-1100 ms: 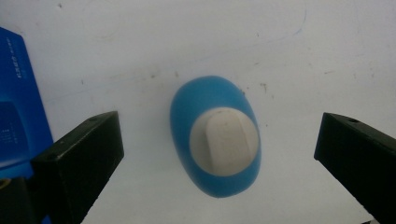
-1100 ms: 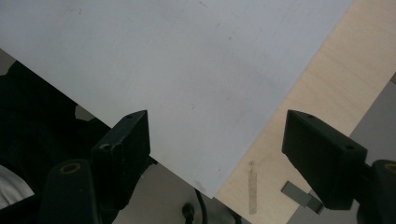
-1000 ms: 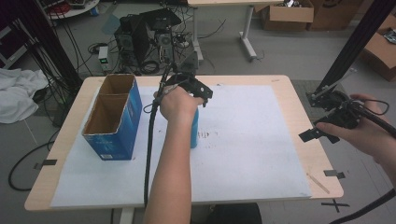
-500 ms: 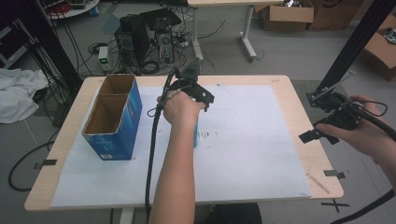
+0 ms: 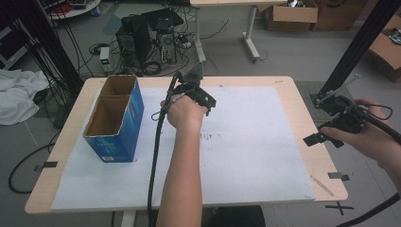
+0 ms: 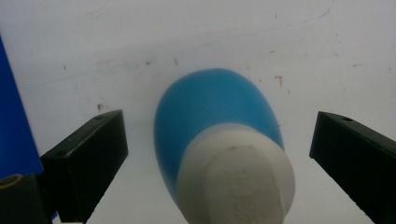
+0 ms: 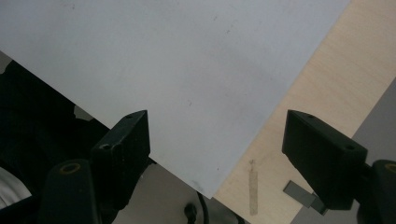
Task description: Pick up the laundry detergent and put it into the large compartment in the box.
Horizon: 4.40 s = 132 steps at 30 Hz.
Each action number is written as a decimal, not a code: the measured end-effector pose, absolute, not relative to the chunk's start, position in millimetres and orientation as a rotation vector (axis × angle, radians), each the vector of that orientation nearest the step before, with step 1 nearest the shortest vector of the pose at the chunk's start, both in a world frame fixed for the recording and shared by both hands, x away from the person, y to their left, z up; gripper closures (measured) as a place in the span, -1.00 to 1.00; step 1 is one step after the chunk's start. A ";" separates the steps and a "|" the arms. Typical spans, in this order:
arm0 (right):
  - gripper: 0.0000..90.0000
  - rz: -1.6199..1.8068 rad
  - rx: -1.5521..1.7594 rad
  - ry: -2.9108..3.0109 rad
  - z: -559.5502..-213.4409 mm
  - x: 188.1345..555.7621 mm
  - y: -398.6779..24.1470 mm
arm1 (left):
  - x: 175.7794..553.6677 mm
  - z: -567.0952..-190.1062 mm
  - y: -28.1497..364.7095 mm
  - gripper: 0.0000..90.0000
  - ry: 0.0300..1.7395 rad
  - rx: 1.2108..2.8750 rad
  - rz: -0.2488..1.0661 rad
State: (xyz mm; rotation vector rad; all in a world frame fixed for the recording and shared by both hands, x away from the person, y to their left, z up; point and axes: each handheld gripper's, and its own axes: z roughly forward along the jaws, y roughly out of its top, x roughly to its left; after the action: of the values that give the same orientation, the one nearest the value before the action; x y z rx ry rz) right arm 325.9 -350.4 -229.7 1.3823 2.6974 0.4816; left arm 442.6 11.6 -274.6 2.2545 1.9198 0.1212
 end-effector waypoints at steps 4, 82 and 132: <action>-0.47 0.483 1.384 2.697 -230.5 326.2 -351.2 | 443.1 -276.4 11.6 -0.89 1.930 2.249 0.116; -0.47 0.525 1.404 2.696 -235.5 329.3 -353.2 | 447.8 -256.8 19.1 -0.16 1.679 2.472 0.027; -0.47 0.541 1.384 2.699 -227.3 335.5 -335.9 | 420.2 -120.0 131.0 -0.15 1.775 2.306 0.046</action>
State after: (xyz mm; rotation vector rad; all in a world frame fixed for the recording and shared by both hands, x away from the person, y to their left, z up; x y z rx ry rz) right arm 335.5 -335.9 -227.3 1.3840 2.6987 0.5406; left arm 420.2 131.0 -120.0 2.3063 1.7747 0.0462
